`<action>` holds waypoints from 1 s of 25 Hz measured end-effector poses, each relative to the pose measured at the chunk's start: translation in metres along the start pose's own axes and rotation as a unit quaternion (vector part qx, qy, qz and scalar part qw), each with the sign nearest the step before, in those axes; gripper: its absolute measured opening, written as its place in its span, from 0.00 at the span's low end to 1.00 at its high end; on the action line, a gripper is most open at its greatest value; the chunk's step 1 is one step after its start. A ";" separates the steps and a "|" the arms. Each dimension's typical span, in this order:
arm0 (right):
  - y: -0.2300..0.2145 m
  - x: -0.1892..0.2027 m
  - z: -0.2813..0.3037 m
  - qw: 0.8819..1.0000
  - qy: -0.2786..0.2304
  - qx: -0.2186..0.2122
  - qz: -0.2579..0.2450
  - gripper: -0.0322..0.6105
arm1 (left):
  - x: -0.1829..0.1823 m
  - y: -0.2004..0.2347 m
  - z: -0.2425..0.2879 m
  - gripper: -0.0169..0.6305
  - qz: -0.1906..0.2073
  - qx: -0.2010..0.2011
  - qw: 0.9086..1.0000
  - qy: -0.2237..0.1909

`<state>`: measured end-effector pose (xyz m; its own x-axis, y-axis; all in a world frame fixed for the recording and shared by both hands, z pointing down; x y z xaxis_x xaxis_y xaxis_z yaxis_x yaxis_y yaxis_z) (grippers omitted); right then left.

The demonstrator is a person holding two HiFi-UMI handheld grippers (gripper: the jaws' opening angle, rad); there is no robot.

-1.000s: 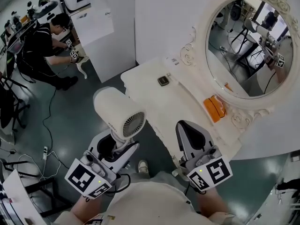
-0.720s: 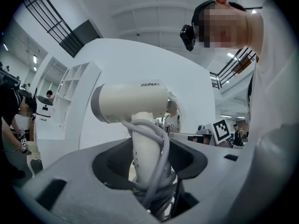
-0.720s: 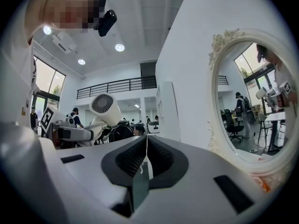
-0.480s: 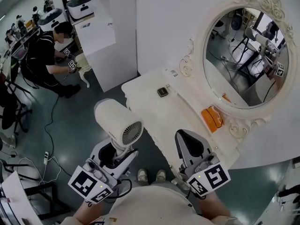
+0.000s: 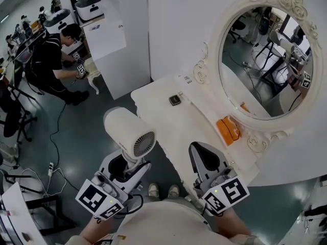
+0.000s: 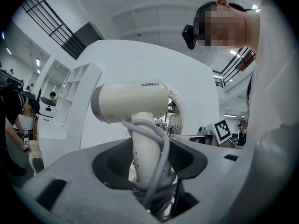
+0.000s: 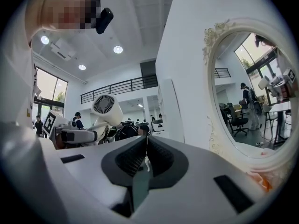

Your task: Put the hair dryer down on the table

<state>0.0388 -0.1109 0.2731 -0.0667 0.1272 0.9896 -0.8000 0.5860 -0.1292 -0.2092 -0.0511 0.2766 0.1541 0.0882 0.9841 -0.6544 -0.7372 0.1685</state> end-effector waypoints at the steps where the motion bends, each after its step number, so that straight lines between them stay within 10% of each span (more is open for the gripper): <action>1: -0.002 0.000 0.000 1.000 0.001 0.000 0.000 0.08 | 0.001 -0.002 0.002 0.38 -0.003 0.000 1.000 0.000; 25: -0.041 -0.007 0.047 0.999 -0.003 0.013 -0.051 0.08 | -0.006 0.043 0.068 0.38 -0.011 -0.012 0.999 0.049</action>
<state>0.0440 -0.1735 0.2742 0.0122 0.0620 0.9980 -0.8176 0.5751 -0.0257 -0.1880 -0.1294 0.2746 0.0965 0.1703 0.9807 -0.6700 -0.7175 0.1905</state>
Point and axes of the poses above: the fingertips, and each gripper's own axes: z forward along the fingers, y to its left, x out of its underside, the point moved 9 cm from there along -z, backward along the fingers, and after that the axes turned 11 degrees about x, right-handed, at the moved point
